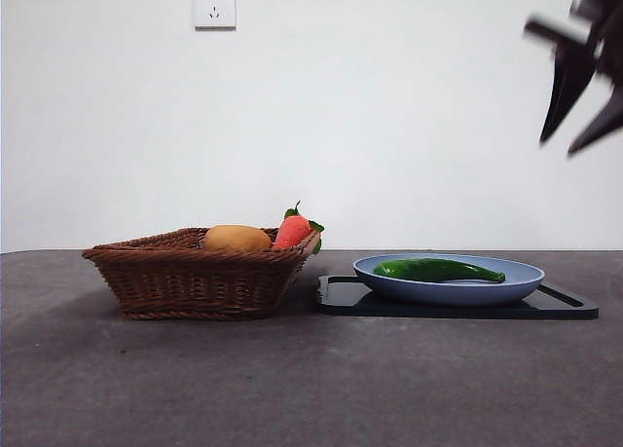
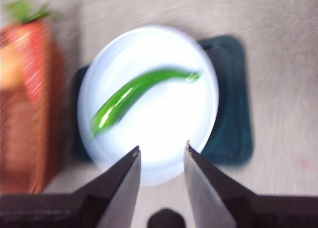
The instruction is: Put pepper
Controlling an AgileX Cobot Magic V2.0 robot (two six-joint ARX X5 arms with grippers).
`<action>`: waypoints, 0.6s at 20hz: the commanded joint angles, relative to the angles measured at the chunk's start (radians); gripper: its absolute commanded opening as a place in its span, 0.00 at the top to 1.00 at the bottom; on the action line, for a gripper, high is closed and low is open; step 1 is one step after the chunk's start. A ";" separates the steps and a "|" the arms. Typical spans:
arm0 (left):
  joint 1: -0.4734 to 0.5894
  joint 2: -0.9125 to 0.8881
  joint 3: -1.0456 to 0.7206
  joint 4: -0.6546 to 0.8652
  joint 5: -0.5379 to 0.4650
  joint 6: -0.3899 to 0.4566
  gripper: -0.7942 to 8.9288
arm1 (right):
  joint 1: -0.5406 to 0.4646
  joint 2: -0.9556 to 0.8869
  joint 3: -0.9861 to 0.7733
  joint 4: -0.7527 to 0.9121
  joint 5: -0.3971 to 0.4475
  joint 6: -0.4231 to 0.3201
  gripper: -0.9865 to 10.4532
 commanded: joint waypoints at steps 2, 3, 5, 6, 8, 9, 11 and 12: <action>-0.010 0.009 0.014 -0.008 -0.002 0.005 0.64 | 0.064 -0.200 0.018 -0.192 -0.002 -0.114 0.78; -0.010 0.009 0.014 -0.008 -0.002 0.007 0.64 | 0.083 -0.255 0.018 -0.236 -0.002 -0.121 0.78; -0.010 0.009 0.014 -0.009 -0.002 0.026 0.64 | 0.135 -0.364 0.018 -0.318 -0.001 -0.122 0.78; -0.010 0.009 0.014 -0.009 -0.001 0.027 0.64 | 0.161 -0.414 0.018 -0.355 -0.001 -0.123 0.78; -0.010 0.009 0.014 -0.009 0.000 0.027 0.64 | 0.202 -0.496 0.018 -0.410 -0.001 -0.123 0.78; -0.010 0.010 0.014 -0.009 0.001 0.027 0.64 | 0.215 -0.526 0.018 -0.431 -0.001 -0.123 0.78; -0.010 0.009 0.014 -0.010 0.003 0.027 0.67 | 0.229 -0.571 0.018 -0.456 -0.001 -0.124 0.78; -0.010 0.010 0.014 -0.010 0.002 0.027 0.74 | 0.230 -0.584 0.018 -0.463 -0.001 -0.131 0.81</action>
